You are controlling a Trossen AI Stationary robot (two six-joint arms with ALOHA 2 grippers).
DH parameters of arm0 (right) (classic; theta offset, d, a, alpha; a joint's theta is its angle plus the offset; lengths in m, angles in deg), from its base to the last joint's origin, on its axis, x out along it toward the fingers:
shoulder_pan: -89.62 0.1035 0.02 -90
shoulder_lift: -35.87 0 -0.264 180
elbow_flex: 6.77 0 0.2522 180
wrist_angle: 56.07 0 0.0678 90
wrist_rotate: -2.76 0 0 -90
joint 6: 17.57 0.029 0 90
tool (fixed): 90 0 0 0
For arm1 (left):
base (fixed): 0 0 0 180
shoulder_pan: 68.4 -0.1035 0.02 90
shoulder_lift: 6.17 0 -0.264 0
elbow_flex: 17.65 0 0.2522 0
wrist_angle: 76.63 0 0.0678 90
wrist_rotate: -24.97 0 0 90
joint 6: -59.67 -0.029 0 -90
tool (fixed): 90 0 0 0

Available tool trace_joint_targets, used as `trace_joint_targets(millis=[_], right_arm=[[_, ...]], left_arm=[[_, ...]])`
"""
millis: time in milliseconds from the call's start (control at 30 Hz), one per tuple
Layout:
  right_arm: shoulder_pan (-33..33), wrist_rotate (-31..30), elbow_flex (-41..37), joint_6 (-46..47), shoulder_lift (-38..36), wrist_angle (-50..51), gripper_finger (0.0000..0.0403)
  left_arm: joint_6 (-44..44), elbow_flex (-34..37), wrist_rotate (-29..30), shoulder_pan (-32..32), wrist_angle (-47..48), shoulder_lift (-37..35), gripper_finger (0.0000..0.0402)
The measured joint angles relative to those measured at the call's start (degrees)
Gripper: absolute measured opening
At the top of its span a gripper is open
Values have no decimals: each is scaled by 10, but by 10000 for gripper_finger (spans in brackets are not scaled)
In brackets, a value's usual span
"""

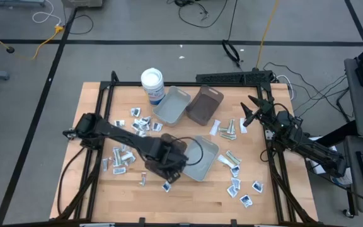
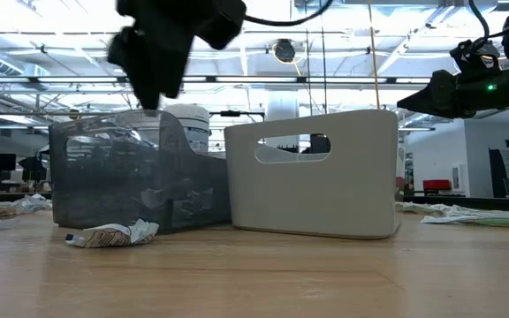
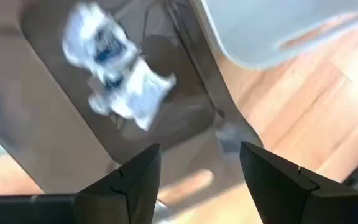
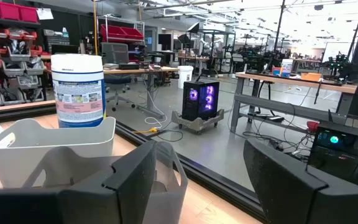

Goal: Pick & Place First Aid Supplies
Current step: Put the blue alcohol pad into the bottom black bin

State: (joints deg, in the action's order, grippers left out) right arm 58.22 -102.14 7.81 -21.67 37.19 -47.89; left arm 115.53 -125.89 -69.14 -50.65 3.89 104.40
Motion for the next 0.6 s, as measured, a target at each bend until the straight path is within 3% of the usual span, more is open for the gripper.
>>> trace_joint_targets(millis=[333,600], right_arm=[[0,0,0,0,0,0,238],[0,0,0,0,0,0,238]], left_arm=[[222,0,-1,71,1,0,220],[343,0,-1,98,-17,0,212]])
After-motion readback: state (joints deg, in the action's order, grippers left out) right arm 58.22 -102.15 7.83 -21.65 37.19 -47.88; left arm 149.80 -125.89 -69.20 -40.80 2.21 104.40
